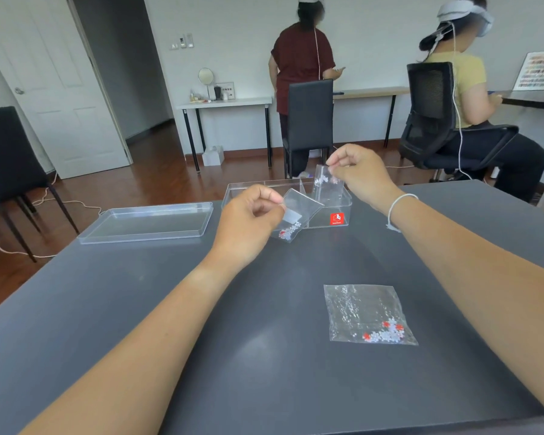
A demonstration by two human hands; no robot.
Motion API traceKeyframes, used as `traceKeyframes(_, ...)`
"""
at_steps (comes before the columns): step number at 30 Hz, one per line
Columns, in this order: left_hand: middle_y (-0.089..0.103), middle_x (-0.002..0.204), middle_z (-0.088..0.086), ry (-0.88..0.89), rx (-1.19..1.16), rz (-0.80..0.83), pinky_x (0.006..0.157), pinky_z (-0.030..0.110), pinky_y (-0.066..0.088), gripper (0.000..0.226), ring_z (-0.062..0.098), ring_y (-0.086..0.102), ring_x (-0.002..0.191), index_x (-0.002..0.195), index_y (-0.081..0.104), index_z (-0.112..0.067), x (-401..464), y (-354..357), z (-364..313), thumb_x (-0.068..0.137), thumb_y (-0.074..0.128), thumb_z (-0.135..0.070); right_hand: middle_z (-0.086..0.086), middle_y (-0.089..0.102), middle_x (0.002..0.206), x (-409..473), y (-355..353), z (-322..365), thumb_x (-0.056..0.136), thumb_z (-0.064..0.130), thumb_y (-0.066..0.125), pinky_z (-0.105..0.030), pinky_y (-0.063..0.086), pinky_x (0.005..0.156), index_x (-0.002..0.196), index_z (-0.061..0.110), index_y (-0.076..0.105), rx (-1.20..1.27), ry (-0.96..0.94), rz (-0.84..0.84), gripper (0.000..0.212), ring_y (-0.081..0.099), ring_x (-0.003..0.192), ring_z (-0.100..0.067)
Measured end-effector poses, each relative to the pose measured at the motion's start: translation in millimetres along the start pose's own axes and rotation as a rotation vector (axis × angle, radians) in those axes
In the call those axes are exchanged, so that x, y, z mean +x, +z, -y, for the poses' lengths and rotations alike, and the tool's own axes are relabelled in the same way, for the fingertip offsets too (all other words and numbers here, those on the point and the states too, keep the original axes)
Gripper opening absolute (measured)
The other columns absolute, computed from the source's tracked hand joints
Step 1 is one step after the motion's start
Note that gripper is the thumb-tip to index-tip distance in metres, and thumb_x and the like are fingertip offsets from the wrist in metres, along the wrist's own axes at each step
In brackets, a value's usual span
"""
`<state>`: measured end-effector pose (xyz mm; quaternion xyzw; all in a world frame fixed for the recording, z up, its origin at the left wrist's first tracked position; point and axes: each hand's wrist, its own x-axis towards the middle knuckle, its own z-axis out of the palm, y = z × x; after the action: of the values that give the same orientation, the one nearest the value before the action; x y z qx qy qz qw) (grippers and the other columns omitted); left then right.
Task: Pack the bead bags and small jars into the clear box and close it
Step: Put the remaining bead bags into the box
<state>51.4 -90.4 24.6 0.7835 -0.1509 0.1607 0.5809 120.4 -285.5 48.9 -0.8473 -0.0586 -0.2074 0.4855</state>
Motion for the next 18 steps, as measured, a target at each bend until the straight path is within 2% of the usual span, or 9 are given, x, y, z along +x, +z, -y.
traceKeyframes(2, 0.064, 0.066, -0.009, 0.002, -0.004, -0.001, 0.053, 0.002, 0.036, 0.021, -0.005, 0.049, 0.052, 0.069, 0.057, -0.029, 0.1, -0.1, -0.3, 0.081, 0.061, -0.013, 0.007, 0.061, 0.074, -0.4, 3.2, -3.6, 0.084, 0.006, 0.056, -0.018, 0.039, 0.055, 0.072, 0.027, 0.057, -0.026, 0.014, 0.042, 0.024, 0.055, 0.069, -0.008)
traceKeyframes(5, 0.063, 0.065, -0.010, 0.007, -0.002, -0.015, 0.052, 0.002, 0.036, 0.020, -0.005, 0.049, 0.052, 0.069, 0.057, -0.029, 0.6, -0.1, -1.2, 0.081, 0.061, -0.014, 0.002, 0.065, 0.084, -1.2, 7.0, -7.5, 0.084, 0.010, 0.059, -0.018, 0.039, 0.056, 0.081, 0.023, 0.061, -0.064, 0.031, 0.060, 0.013, 0.057, 0.077, -0.012)
traceKeyframes(10, 0.061, 0.064, -0.013, 0.011, -0.014, -0.034, 0.052, 0.001, 0.035, 0.021, -0.009, 0.052, 0.053, 0.066, 0.058, -0.029, -0.7, 0.0, -3.3, 0.081, 0.062, -0.014, -0.001, 0.067, 0.094, -5.1, 10.4, -12.6, 0.086, 0.014, 0.058, -0.014, 0.038, 0.059, 0.085, 0.022, 0.065, -0.119, 0.021, 0.075, 0.010, 0.058, 0.081, -0.012)
traceKeyframes(15, 0.059, 0.067, -0.014, 0.043, -0.012, -0.041, 0.054, 0.001, 0.035, 0.021, -0.010, 0.050, 0.054, 0.065, 0.062, -0.026, 0.2, -1.0, -6.3, 0.080, 0.064, -0.012, -0.001, 0.066, 0.111, -16.1, 5.2, -14.6, 0.088, 0.010, 0.053, -0.021, 0.038, 0.081, 0.096, 0.017, 0.068, -0.160, -0.074, 0.039, 0.019, 0.051, 0.093, -0.010)
traceKeyframes(18, 0.057, 0.066, -0.013, 0.049, -0.012, -0.076, 0.055, 0.001, 0.036, 0.020, -0.010, 0.047, 0.053, 0.066, 0.063, -0.027, 1.0, -3.7, -6.3, 0.079, 0.066, -0.013, -0.003, 0.065, 0.111, -26.7, -4.8, -14.4, 0.087, 0.009, 0.054, -0.021, 0.036, 0.082, 0.092, 0.017, 0.068, -0.170, -0.109, 0.041, 0.017, 0.052, 0.095, -0.013)
